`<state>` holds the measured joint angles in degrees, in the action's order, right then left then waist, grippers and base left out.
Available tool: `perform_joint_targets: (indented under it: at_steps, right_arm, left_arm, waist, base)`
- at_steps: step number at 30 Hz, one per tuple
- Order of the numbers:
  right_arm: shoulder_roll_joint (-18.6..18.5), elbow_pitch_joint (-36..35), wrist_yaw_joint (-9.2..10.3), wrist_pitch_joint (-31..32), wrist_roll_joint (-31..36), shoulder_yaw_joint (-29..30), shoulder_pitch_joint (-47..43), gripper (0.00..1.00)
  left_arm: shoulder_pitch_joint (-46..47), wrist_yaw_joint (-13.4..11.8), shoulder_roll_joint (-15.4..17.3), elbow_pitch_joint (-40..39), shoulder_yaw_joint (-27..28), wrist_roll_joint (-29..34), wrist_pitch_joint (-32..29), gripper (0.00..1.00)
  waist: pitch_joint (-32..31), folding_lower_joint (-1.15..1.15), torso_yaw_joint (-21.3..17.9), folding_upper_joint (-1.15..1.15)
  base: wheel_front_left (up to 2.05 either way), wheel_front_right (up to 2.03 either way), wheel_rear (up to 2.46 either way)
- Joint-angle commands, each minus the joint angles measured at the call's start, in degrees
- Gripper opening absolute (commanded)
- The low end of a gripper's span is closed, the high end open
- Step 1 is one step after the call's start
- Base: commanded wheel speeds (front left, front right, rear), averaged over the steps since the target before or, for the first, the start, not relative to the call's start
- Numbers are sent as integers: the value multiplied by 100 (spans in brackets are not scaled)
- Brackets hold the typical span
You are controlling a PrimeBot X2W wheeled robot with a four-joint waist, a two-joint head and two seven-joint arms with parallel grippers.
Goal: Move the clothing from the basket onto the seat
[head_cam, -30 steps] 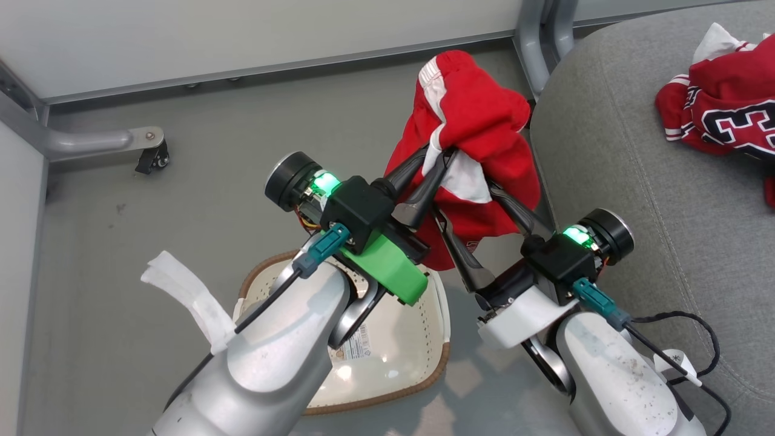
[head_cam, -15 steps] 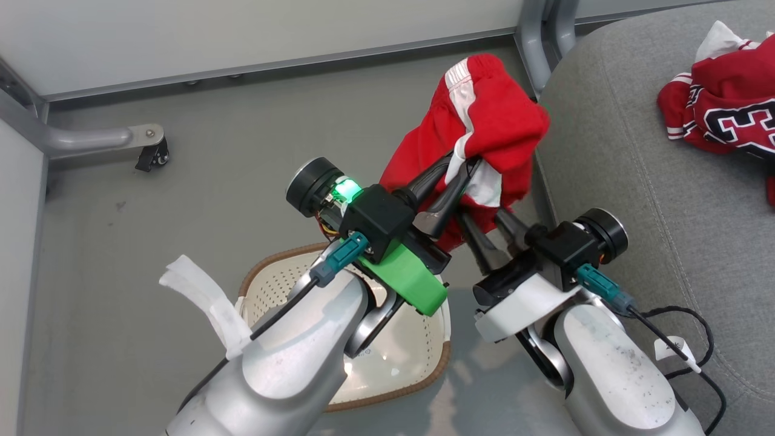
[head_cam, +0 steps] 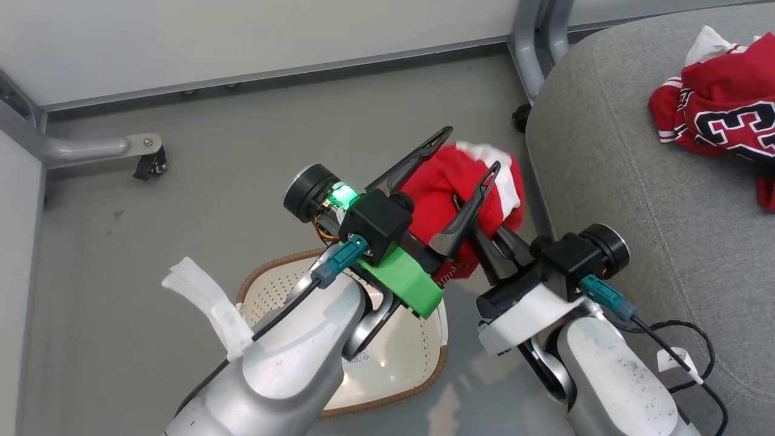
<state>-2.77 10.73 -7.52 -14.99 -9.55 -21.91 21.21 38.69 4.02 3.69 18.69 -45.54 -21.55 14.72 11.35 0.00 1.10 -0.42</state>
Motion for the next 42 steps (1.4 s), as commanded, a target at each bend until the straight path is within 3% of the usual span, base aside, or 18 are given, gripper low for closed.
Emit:
perform_joint_targets:
  at_steps: [1,20,42]
  right_arm:
    - [-10,11,6,-15,-10,8,-79,0]
    - [-12,34,6,-15,192,522,-275,0]
    - [-9,-366,6,-16,359,1947,-629,0]
  left_arm:
    - [-83,-47,41,3,-9,28,34,100]
    - [-88,-66,216,69,-105,109,49,100]
    - [140,-16,449,174,-287,156,-71,100]
  waist:
    - [-9,0,-1,42]
    - [98,0,-222,42]
    - [646,0,-1490,42]
  base:
    - [0,0,0]
    - [0,0,0]
    - [0,0,0]
